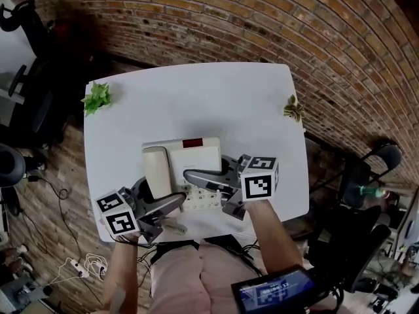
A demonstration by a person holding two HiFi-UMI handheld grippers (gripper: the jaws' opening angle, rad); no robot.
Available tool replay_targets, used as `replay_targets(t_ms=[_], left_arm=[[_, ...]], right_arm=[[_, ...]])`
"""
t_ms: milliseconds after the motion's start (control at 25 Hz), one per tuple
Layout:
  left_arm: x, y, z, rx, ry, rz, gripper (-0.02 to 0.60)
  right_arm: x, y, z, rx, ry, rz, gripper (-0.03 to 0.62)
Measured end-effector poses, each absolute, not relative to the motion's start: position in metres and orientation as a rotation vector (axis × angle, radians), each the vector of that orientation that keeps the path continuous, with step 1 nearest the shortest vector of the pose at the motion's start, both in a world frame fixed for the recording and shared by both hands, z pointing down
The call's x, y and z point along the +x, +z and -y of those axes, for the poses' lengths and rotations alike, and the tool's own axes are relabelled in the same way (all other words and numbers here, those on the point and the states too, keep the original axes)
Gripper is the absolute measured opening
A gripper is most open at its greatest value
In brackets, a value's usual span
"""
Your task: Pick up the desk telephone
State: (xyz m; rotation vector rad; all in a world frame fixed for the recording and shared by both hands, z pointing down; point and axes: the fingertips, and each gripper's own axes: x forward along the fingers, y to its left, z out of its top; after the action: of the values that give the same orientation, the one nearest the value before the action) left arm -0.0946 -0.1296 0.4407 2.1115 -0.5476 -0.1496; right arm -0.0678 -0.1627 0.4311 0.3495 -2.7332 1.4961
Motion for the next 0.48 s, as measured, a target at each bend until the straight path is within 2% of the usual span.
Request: replay_targets(t_ms=[480], left_arm=[[-0.072, 0.403, 0.107, 2.153, -0.149, 0.556, 0.44]], right_arm=[[-0.043, 0.398, 0.14, 0.446, 1.363, 2.71, 0.268]])
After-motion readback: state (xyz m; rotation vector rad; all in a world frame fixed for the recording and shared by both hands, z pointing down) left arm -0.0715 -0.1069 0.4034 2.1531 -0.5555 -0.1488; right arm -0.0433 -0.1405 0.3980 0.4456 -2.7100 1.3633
